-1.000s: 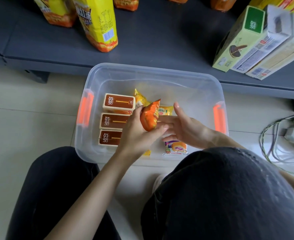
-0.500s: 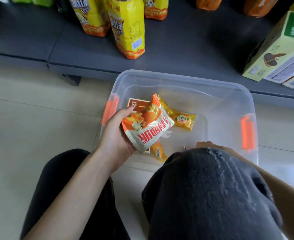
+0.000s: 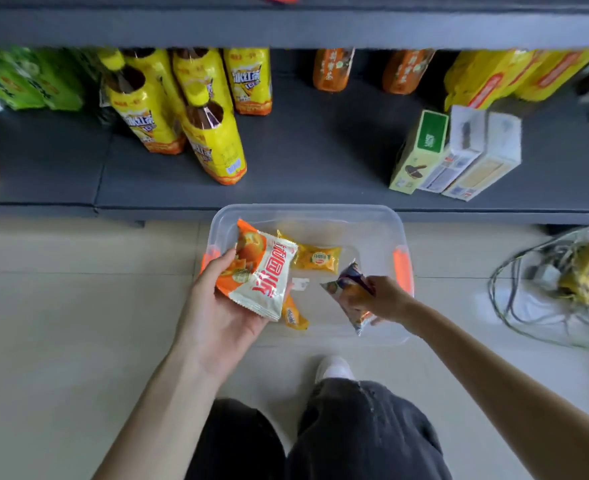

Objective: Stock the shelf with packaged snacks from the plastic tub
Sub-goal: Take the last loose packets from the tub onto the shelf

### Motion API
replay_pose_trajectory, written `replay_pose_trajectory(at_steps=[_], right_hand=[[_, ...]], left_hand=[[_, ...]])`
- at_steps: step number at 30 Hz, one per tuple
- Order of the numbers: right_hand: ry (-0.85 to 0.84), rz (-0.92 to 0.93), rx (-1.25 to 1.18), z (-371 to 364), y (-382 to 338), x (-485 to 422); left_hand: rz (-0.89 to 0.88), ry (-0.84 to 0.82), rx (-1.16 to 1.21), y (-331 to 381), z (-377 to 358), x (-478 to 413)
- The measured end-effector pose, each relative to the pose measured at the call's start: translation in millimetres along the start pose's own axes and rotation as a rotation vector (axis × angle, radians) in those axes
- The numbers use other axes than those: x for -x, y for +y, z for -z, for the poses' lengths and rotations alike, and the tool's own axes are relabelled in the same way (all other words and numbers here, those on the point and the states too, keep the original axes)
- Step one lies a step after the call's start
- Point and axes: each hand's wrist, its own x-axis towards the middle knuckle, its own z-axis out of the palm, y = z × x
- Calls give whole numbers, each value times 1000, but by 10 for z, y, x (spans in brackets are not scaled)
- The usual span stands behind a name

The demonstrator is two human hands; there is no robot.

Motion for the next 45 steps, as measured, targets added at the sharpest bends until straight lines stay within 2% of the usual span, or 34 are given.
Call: replay_pose_trajectory(at_steps=[3,8,10,12,14,19,24,27,32,35,38,40,43,45], right_hand=[[-57,67,-362,236,-389,876],[-59,65,-1085,586,-1085,2464],[8,77,-1254,713,-1386,3125],[82,89,-1304,897,-1739,3835],[96,149,-1298,1081,-2056,4503],[-40,368,-1226,1448,-2647,5665],[-45,393,-1123,1726,-2888,6316],[29,401,-1094,1986,-2852,6458],[238,376,-1132,2678,-2650,6258],[413,369,-1022,3184,-2528,5893],[467,306,-916,3754,-2469,5386],[529,304,-789,4206,-2499,4998],[647,331,-411,4882,-2655,4452],[679,322,-293,5205,-2727,4120]], left_hand=[[28,-8,-12,183,-311,554],[60,-168,4,583,-776,1634],[39,-252,-11,735,-1025,2145],[-10,-287,-40,880,-1274,2650],[-71,-328,-110,1003,-1530,3133],[-100,-298,-170,1135,-2087,4140],[-190,-231,-257,1186,-2551,4750],[-225,-168,-324,1206,-2839,4899],[-281,-94,-412,1271,-3401,4823],[-324,-49,-395,1323,-3776,4577],[-339,5,-310,1375,-4103,4191],[-337,5,-262,1424,-4359,3921],[-330,5,-220,1468,-4724,3517],[-350,1,-181,1469,-4939,3324]])
